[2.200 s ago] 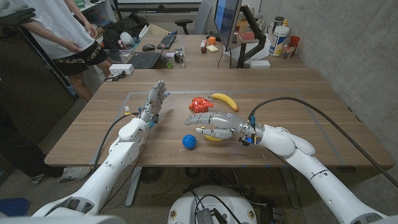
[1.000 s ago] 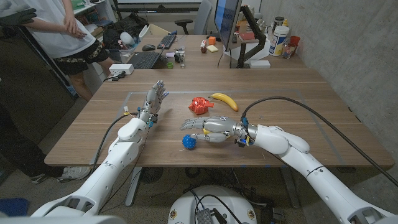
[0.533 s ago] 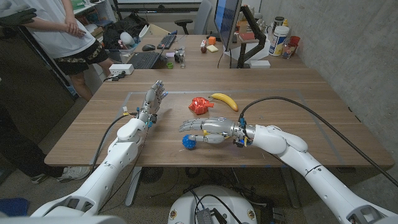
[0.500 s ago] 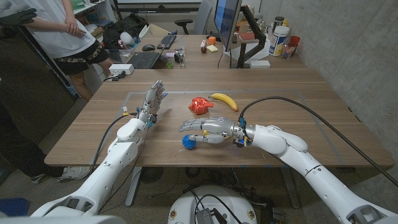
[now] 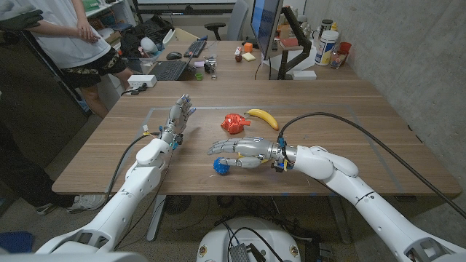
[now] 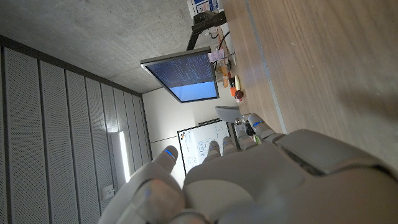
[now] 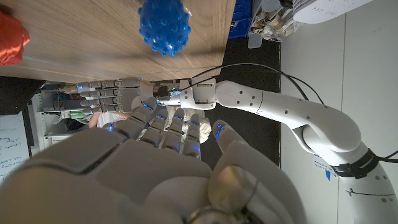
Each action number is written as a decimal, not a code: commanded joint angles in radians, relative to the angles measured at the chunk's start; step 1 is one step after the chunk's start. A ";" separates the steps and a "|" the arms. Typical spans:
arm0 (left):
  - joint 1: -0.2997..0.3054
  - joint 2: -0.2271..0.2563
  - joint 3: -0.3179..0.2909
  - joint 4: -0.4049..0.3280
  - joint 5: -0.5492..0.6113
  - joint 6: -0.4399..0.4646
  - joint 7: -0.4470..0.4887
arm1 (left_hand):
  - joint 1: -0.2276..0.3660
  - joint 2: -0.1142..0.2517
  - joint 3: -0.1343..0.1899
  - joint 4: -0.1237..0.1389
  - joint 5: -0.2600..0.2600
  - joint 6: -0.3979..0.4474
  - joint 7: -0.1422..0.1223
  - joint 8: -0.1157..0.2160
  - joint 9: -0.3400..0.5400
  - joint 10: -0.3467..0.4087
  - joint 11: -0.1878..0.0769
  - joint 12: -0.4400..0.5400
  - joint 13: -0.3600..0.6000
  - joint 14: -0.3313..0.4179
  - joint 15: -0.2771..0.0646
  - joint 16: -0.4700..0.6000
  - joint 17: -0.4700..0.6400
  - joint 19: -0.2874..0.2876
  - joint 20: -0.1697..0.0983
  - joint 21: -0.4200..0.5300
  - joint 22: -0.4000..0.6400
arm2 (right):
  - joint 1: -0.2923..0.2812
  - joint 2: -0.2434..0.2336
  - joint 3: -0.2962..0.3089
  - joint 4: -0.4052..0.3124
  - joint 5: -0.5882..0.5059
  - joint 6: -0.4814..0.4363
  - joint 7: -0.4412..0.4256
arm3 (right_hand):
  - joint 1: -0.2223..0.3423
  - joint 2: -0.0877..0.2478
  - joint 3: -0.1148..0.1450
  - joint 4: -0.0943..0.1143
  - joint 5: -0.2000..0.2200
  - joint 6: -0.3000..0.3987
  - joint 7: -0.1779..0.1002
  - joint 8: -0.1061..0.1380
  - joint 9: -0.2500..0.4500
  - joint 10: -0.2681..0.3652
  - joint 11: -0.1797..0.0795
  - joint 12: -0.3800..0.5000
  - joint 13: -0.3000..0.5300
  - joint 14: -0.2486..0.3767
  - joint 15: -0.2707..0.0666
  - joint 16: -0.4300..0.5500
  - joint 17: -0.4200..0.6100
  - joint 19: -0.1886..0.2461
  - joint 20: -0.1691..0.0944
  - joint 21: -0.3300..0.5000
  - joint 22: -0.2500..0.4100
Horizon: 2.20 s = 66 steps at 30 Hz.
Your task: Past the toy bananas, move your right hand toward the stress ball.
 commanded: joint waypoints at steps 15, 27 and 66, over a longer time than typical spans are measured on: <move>0.010 0.012 -0.013 0.001 -0.002 -0.002 -0.006 | -0.002 0.121 -0.005 0.003 0.006 -0.003 -0.005 -0.001 0.004 -0.039 0.001 0.005 0.006 -0.053 -0.009 0.002 0.002 -0.057 -0.027 -0.004 0.003 | 0.043 0.018 -0.053 0.041 -0.024 -0.020 0.012 | -0.004 0.020 -0.013 0.018 -0.010 0.004 0.007 0.008 0.003 -0.004 0.005 0.009 0.002 -0.004 -0.039 0.006 0.007 0.005 -0.086 -0.002 0.005; 0.013 0.015 -0.023 0.004 -0.002 0.000 -0.002 | -0.002 0.121 -0.005 0.003 0.007 -0.003 -0.005 -0.001 0.004 -0.038 0.001 0.005 0.006 -0.052 -0.008 0.002 0.002 -0.056 -0.026 -0.005 0.003 | 0.081 0.024 -0.083 0.076 -0.028 -0.014 0.015 | -0.006 0.022 -0.015 0.021 -0.010 0.001 0.006 0.007 0.003 -0.005 0.006 0.010 0.002 -0.005 -0.037 0.006 0.006 0.004 -0.085 -0.003 0.005; 0.046 0.035 -0.035 -0.021 0.000 0.000 -0.006 | -0.003 0.120 -0.007 0.003 0.007 0.004 -0.005 0.001 0.005 -0.036 0.001 0.005 0.006 -0.052 -0.009 0.002 0.002 -0.055 -0.025 -0.009 0.003 | 0.107 0.034 -0.132 0.094 -0.105 -0.021 -0.035 | 0.087 0.011 0.030 -0.063 -0.008 -0.024 0.001 0.007 0.000 -0.011 0.005 0.013 0.001 0.005 -0.029 -0.001 -0.006 0.035 -0.057 -0.001 -0.002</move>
